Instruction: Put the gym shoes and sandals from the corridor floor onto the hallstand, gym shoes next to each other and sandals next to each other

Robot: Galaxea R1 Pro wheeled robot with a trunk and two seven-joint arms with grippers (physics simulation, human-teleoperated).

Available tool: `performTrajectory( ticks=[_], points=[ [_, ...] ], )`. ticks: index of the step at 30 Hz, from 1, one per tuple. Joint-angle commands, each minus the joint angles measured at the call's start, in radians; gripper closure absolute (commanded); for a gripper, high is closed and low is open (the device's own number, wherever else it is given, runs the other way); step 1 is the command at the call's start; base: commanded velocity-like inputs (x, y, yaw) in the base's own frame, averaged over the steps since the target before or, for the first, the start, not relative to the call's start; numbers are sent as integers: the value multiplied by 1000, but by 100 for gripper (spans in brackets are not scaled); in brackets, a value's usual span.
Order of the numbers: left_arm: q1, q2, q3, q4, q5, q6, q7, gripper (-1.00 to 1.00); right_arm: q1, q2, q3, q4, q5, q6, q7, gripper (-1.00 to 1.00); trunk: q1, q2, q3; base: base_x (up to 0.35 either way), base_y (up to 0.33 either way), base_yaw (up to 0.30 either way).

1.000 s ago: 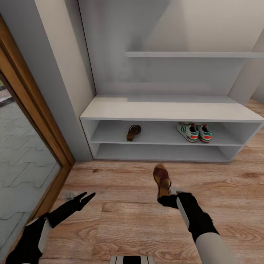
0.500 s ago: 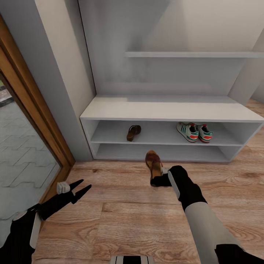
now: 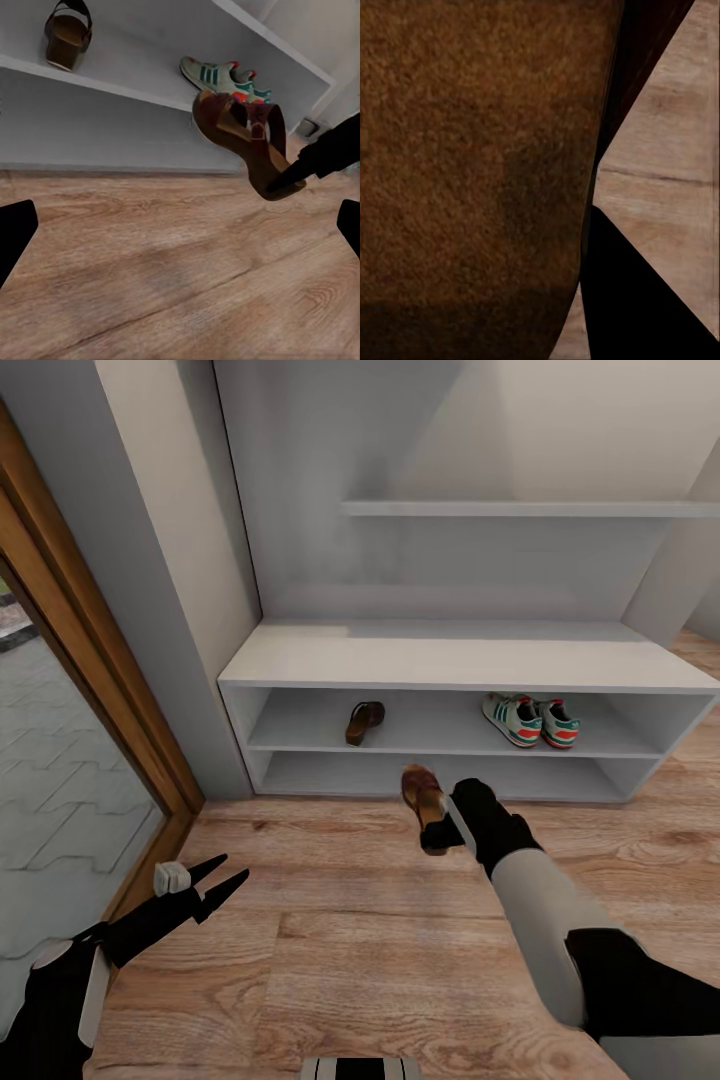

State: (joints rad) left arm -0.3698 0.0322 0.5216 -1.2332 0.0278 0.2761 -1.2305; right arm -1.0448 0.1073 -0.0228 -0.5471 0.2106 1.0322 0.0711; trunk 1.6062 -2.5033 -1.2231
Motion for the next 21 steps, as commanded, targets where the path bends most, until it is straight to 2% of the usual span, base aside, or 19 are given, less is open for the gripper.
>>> performTrajectory(
  ticks=[1, 3, 9, 15, 21],
  points=[
    [0, 0, 0, 0, 0, 0, 0, -100, -23, 0, 0, 7, 11, 0, -2, 100, 0, 0, 0, 0, 0, 0],
    [1, -1, 1, 1, 0, 0, 0, -100, -56, 0, -1, 19, 24, 1, -2, 100, 0, 0, 0, 0, 0, 0],
    [22, -1, 2, 1, 0, 0, 1, -100, -147, -1, -2, 161, 34, 2, -2, 100, 0, 0, 0, 0, 0, 0],
    [28, -2, 2, 1, 0, 0, 1, -100, -174, 0, -2, 241, 35, 8, -2, 100, 0, 0, 0, 0, 0, 0],
    [29, -2, 2, 3, 0, 0, 0, -100, -177, 0, -2, 260, 35, 9, -2, 100, 0, 0, 0, 0, 0, 0]
  ],
)
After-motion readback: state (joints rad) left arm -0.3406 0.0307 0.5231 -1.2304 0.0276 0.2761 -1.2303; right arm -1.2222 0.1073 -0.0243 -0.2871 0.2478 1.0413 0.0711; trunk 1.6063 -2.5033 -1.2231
